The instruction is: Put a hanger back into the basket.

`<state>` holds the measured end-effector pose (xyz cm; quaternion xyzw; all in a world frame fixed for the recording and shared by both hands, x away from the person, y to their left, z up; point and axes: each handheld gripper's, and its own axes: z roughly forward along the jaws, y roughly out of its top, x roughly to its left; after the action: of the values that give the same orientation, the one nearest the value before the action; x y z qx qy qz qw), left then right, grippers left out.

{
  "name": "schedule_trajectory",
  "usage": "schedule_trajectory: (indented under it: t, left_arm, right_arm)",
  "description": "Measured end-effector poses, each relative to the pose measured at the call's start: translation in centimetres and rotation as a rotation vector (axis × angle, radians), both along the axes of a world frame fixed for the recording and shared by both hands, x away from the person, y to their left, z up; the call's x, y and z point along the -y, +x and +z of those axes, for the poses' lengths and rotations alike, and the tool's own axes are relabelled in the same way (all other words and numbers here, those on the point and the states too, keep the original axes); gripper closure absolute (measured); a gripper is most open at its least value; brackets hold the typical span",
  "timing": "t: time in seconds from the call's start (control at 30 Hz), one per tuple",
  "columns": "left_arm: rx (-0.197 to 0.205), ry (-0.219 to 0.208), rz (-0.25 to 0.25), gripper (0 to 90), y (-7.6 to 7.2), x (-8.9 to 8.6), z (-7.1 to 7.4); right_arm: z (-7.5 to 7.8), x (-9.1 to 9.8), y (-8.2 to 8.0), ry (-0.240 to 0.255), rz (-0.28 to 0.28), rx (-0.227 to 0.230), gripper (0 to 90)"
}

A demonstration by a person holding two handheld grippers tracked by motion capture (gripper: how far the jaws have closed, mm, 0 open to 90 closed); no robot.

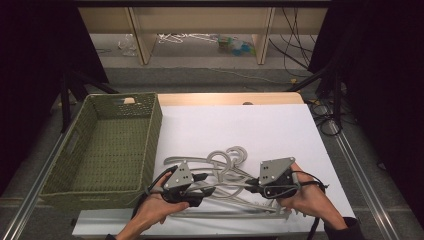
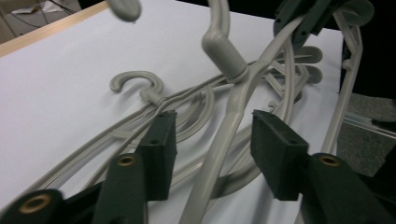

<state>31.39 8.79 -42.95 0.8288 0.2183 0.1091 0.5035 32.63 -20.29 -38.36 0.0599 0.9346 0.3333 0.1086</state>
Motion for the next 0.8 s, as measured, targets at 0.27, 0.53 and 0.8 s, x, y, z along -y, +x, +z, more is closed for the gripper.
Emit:
schedule_trajectory:
  t: [0.27,0.53,0.8]
  left_arm:
    - [0.038,0.084,-0.090,70.2,-0.1,1.2,0.2]
    - [0.109,0.179,-0.173,79.5,-0.9,1.4,1.0]
    - [0.070,0.210,-0.115,80.4,-1.3,1.0,1.4]
  right_arm:
    - [0.0,-0.4,-0.2,0.001,0.027,0.004,82.2]
    - [0.0,-0.5,-0.3,-0.012,0.047,0.015,79.8]
    - [-0.2,-0.9,-0.3,0.008,0.004,0.025,65.5]
